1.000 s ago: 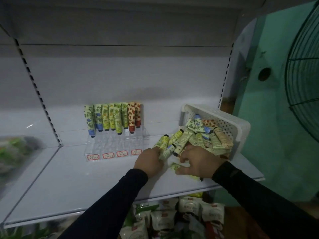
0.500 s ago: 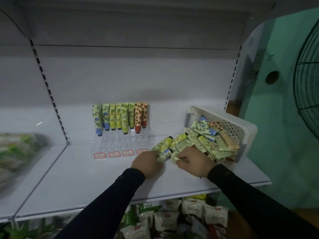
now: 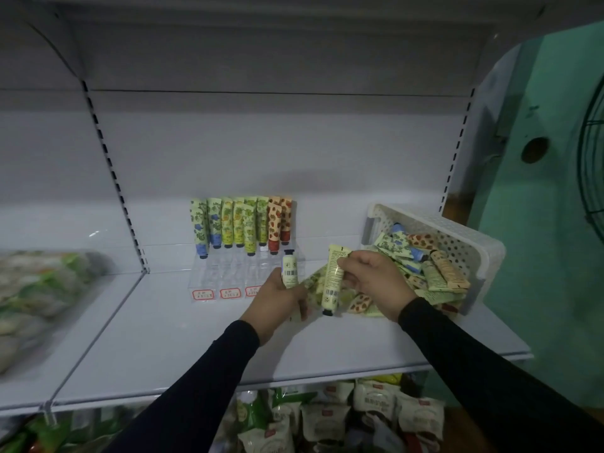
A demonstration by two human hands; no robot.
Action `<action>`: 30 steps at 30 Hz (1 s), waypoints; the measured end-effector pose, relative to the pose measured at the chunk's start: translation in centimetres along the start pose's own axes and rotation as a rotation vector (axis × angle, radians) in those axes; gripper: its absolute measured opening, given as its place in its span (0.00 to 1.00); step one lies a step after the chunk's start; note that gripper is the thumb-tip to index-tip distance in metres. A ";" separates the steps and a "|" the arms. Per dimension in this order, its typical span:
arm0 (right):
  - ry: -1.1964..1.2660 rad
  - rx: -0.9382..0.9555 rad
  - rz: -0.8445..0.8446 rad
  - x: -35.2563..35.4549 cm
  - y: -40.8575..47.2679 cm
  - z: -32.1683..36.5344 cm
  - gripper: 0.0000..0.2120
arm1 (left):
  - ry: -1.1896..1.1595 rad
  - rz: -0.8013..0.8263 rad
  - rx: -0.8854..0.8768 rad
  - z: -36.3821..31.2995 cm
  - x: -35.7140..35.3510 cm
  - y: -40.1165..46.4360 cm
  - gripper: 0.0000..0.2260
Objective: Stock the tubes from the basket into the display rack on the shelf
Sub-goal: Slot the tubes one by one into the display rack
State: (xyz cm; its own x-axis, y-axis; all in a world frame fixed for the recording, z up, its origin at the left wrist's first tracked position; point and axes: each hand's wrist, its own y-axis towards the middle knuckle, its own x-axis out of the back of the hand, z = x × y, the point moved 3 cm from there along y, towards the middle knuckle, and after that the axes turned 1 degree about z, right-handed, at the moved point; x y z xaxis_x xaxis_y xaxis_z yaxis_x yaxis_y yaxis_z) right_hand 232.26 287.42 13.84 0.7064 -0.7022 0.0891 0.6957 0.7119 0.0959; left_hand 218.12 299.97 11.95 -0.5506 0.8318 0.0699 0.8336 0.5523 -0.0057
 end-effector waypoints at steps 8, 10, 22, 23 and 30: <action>0.084 -0.023 -0.168 -3.9 1.3 0.9 0.06 | 0.392 -0.176 -0.204 0.0 1.5 -0.4 0.17; 0.105 -0.055 -0.143 -4.6 1.5 1.1 0.05 | 0.364 -0.188 -0.215 -0.1 2.1 -0.5 0.14; 0.221 -0.086 0.111 -7.4 2.3 2.4 0.12 | -0.165 0.033 0.045 0.4 5.3 -1.0 0.09; 0.228 -0.077 0.107 -7.6 2.4 2.4 0.11 | -0.165 0.024 0.042 0.4 5.5 -1.0 0.08; 0.136 0.022 0.107 -8.9 4.0 3.1 0.15 | -0.052 -0.066 -0.010 1.1 7.8 -0.6 0.11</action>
State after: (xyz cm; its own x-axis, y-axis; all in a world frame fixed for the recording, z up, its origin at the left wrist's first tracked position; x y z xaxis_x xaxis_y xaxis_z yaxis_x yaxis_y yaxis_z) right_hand 228.36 296.45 16.51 0.7885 -0.6140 -0.0354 0.6135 0.7813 0.1147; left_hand 213.24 306.17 11.43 -0.6057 0.7955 0.0174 0.7957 0.6057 0.0074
